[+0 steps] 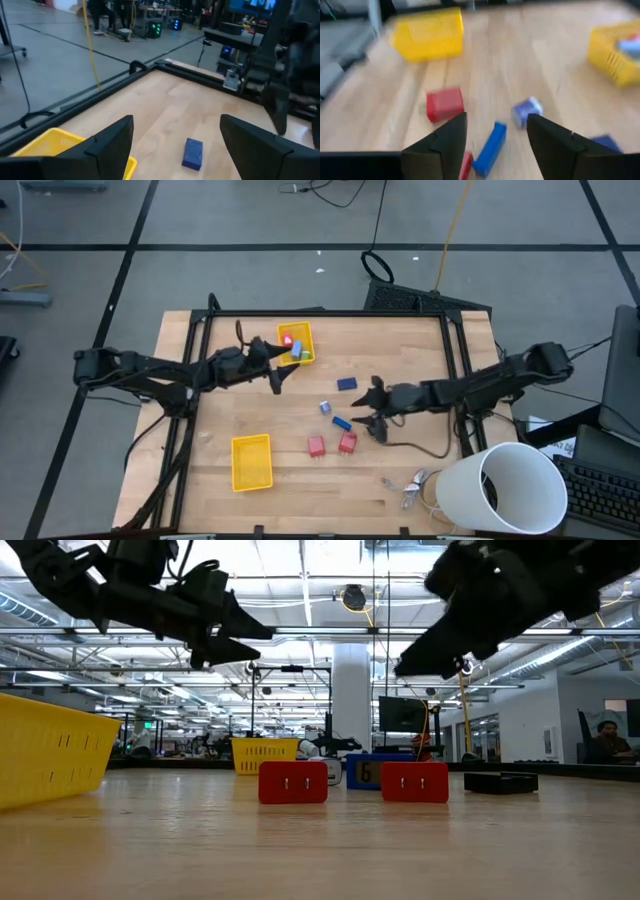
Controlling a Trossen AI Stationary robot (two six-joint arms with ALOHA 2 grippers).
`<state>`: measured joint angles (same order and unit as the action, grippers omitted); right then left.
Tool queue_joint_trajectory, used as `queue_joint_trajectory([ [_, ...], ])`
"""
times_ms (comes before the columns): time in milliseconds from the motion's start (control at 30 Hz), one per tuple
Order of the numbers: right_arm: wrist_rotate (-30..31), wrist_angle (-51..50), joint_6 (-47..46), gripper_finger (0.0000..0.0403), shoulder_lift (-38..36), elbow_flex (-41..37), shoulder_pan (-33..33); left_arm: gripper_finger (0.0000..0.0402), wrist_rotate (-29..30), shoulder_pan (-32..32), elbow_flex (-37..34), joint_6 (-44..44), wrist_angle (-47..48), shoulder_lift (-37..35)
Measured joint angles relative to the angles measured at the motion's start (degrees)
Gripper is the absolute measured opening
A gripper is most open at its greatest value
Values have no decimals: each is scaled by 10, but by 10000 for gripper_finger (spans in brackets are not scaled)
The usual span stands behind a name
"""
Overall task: Pick & Place Office items
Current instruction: Put the blue charger adapter into the top yellow bin
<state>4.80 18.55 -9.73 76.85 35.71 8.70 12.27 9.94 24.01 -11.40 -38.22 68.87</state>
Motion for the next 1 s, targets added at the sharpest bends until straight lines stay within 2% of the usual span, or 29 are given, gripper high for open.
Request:
queue_joint_trajectory([
  [133, 28, -60, 1, 234, 72, 65, 0, 298, 11, -4, 0, 2, 2, -1],
  [267, 41, -23, 5, 252, 144, 103, -9, 301, 12, -4, 0, -3, 3, 0],
  [400, 58, 20, 64, 258, 199, 117, -20, 302, 12, -4, 0, -7, 4, 0],
  [500, 40, 45, 100, 258, 222, 118, -33, 297, 11, -4, 0, -7, 4, 0],
  [700, -52, 121, 128, 254, 267, 119, -67, 285, 11, -4, 0, -11, 5, 0],
  [1000, -67, 138, 165, 254, 294, 119, -110, 290, 11, -4, 0, -14, 5, 0],
])
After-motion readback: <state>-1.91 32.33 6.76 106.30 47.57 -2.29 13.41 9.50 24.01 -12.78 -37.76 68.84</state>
